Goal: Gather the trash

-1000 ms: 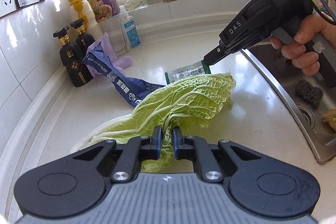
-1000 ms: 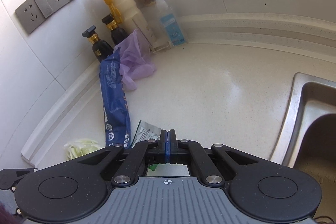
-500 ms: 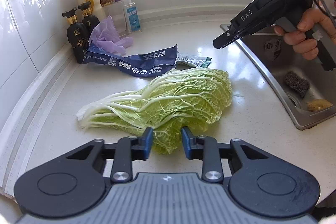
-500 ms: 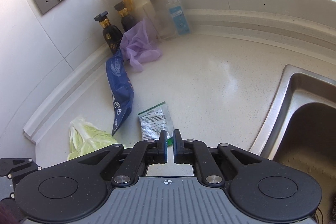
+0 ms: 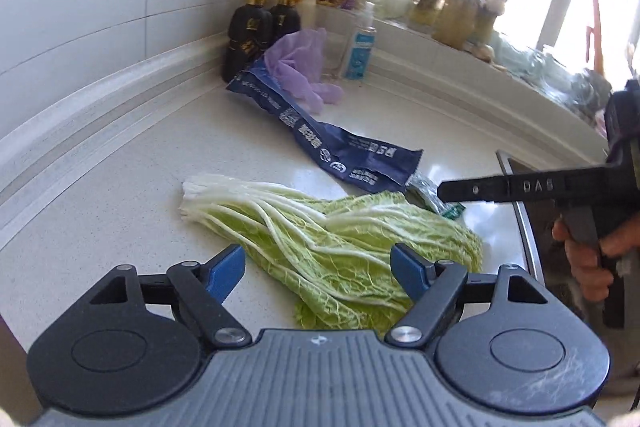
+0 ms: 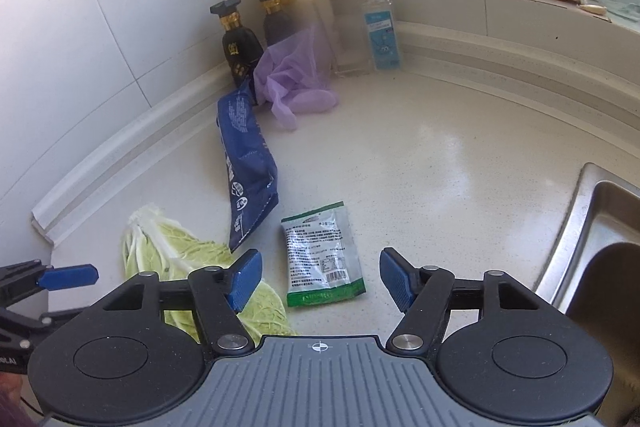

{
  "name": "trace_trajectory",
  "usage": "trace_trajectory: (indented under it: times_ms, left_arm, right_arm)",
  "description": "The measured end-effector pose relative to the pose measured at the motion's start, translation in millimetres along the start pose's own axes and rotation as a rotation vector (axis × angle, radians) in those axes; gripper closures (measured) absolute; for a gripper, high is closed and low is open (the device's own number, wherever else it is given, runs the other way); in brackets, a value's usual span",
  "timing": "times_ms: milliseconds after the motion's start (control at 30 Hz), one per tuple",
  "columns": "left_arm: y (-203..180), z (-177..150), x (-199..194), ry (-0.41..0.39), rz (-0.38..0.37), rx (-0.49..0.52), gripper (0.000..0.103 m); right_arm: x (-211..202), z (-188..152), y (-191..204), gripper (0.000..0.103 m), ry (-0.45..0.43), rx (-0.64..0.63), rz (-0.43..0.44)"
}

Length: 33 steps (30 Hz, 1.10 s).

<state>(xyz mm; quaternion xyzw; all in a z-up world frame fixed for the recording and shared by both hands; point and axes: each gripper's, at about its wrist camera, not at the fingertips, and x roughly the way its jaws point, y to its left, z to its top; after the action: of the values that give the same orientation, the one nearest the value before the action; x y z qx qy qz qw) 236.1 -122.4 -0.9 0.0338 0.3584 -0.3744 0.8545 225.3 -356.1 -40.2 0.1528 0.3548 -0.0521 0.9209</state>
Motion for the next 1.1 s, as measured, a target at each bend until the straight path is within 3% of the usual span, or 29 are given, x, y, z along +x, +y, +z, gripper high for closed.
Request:
trace_trajectory:
  times_ms: [333, 400, 500, 567, 700, 767, 800, 867, 933, 1100]
  left_arm:
    - [-0.6, 15.5, 30.6, 0.066, 0.149, -0.295, 0.029]
    - [-3.8, 17.7, 34.8, 0.06, 0.187, -0.33, 0.029]
    - [-12.1, 20.9, 39.7, 0.063, 0.258, -0.362, 0.028]
    - [-17.0, 21.2, 40.6, 0.06, 0.315, -0.372, 0.035]
    - [-25.6, 20.8, 41.9, 0.053, 0.452, -0.371, 0.064]
    - [-25.7, 19.9, 41.8, 0.042, 0.457, -0.375, 0.068]
    - [-27.4, 20.1, 41.5, 0.035, 0.47, -0.369, 0.077]
    - [-26.1, 18.8, 40.6, 0.027, 0.465, -0.369, 0.084]
    - [-22.0, 17.5, 39.0, 0.024, 0.442, -0.38, 0.091]
    - [-13.9, 16.4, 28.5, -0.017, 0.377, -0.403, 0.094]
  right_arm:
    - [18.5, -2.1, 10.1, 0.04, -0.007, -0.066, -0.048]
    - [20.0, -2.6, 13.5, 0.052, -0.014, -0.097, -0.075]
    - [19.5, -3.5, 15.7, 0.06, -0.02, -0.118, -0.087]
    - [19.7, -3.1, 14.9, 0.061, -0.024, -0.116, -0.083]
    - [16.9, -1.5, 10.1, 0.066, -0.031, -0.085, -0.066]
    - [12.5, 1.1, 7.9, 0.073, -0.045, -0.066, -0.048]
    - [10.7, 2.6, 6.3, 0.078, -0.044, -0.052, -0.038]
    - [11.0, 4.3, 3.8, 0.103, -0.021, -0.031, -0.042]
    - [9.5, 2.9, -0.1, 0.103, -0.028, -0.013, -0.044]
    - [3.4, 1.7, -15.9, 0.103, -0.035, 0.07, 0.0]
